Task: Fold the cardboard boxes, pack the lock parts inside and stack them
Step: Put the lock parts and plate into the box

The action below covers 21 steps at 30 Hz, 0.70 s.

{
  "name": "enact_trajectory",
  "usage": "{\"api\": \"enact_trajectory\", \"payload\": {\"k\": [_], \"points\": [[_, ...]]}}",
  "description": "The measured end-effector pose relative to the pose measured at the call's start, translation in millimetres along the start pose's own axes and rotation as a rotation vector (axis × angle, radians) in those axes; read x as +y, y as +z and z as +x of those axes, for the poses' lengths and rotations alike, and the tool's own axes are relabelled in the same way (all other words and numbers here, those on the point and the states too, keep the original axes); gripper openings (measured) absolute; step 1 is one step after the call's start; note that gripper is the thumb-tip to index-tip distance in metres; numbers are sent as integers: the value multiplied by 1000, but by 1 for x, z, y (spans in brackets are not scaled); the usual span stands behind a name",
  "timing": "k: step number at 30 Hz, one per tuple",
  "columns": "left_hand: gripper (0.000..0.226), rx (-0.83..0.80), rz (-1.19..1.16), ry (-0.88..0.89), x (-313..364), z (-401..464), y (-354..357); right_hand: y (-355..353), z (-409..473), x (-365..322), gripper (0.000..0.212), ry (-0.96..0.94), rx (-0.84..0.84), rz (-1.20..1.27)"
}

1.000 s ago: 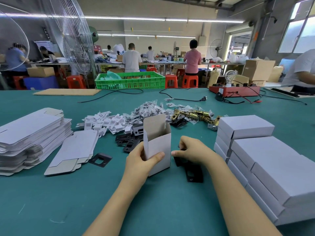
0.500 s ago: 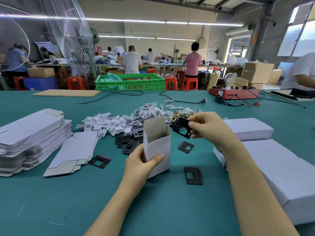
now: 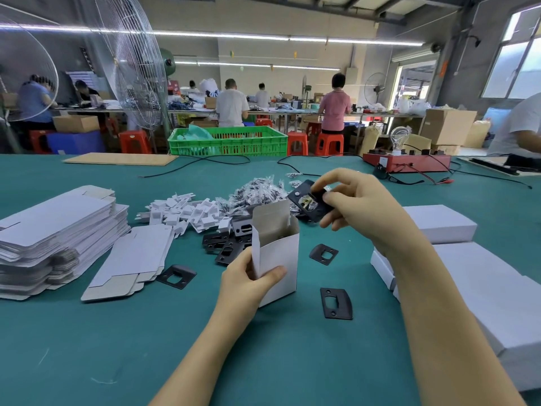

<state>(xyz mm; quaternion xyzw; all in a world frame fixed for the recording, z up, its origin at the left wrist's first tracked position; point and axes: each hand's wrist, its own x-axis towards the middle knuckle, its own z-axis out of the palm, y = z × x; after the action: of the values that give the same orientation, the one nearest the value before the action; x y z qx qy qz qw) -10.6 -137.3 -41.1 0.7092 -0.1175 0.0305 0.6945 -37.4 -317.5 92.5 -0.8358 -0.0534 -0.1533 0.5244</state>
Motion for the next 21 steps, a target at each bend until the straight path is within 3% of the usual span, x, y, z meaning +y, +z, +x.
{"api": "enact_trajectory", "payload": {"k": [4, 7, 9, 14, 21], "points": [[31, -1, -10, -8, 1, 0, 0, 3, -1, -10, 24, 125, -73, 331], [29, 1, -4, -7, 2, 0, 0, -1, -4, -12, 16, 79, -212, 383], [31, -4, 1, -2, 2, -1, 1, -2, -6, -13, 10, 25, -180, 277], [31, -33, 27, 41, 4, -3, 2, -2, -7, -17, 12, -157, -164, -323], [33, -28, 40, 25, 4, -3, 0, 0, -9, -25, 22, -251, -214, -505]]}}
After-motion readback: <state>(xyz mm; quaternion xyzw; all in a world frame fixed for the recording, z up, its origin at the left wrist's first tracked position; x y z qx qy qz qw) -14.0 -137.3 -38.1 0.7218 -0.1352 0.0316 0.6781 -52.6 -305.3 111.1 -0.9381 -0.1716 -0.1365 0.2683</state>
